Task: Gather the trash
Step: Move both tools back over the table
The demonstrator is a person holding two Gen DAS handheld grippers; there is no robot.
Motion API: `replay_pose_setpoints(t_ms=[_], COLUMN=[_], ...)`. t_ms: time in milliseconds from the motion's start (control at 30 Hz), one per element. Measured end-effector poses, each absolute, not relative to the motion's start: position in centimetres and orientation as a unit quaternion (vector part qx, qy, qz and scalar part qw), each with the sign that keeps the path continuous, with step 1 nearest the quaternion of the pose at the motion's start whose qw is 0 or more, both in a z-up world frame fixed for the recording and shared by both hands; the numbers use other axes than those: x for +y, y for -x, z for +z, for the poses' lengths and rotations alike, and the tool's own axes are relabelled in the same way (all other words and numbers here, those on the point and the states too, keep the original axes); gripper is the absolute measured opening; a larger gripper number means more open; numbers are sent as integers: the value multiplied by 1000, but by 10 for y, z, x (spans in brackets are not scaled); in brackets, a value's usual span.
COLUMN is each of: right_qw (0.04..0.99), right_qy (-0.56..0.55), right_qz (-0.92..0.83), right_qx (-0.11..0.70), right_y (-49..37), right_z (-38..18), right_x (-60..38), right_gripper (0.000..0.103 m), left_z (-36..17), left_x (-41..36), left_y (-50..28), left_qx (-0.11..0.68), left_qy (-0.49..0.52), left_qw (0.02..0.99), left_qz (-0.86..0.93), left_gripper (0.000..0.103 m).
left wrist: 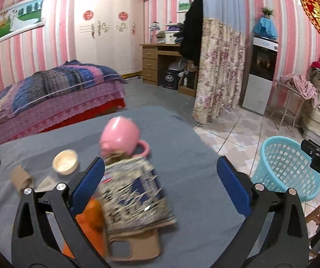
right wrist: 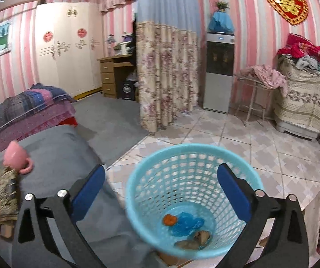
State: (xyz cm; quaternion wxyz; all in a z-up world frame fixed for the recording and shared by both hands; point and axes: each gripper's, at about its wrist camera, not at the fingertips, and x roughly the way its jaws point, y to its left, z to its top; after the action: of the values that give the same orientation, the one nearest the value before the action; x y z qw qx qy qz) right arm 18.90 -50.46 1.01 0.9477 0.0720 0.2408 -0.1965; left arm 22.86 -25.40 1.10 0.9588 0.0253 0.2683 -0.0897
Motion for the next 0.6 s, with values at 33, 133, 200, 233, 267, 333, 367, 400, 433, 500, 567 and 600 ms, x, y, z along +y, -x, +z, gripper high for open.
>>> replay_pose_setpoints(t_ms=[33,133,200,233,267,333,367,400,433,500,567,600], right_qw=[949,953,956,957,957,958,958,958,959,959,959,960], right_qy=[-69,-62,-64,-63,-61,-55,-53,-53,-54,-58,-53,-46], right_qz=[-190,-165,-141,-134,-127,-111,-106,-101,-96,-86,-80,-78], right_qx=[242,247,250,251,253,259,260,262,262,264,265,265], right_y=[-187,-184,-181,-180,-179,-179,-178,-178,-177,-176,-177,-177], right_z=[10,11,11,11,10,8,6,5,4,3,3,1], right_x=[-495,-469,-448,-442,-434,-416,-410,-402,-394,-383,-372,-366], right_gripper=[98,98,98,98,98,98,98,98,98,98,98,98], left_z=[9,5,4,4,3,3,3,2,2,1,-4,-6], left_x=[-246,-220,-203,-192,-185,-169,-162,-154,-148,-130,-111,-104], left_y=[-225,-216,-211,-207,-204,-195,-192,-188,-186,-179,-173,-171], left_qx=[271,278,283,284,283,280,280,280,280,281,286,289], left_qy=[-24,-14,-4,-2,-2,-7,-10,-12,-13,-9,-4,-2], left_qw=[959,958,958,958,958,960,960,960,960,960,958,957], left_qz=[-83,-66,-56,-48,-42,-25,-18,-11,-8,3,14,19], left_gripper=[97,97,97,97,97,97,97,97,97,97,97,97])
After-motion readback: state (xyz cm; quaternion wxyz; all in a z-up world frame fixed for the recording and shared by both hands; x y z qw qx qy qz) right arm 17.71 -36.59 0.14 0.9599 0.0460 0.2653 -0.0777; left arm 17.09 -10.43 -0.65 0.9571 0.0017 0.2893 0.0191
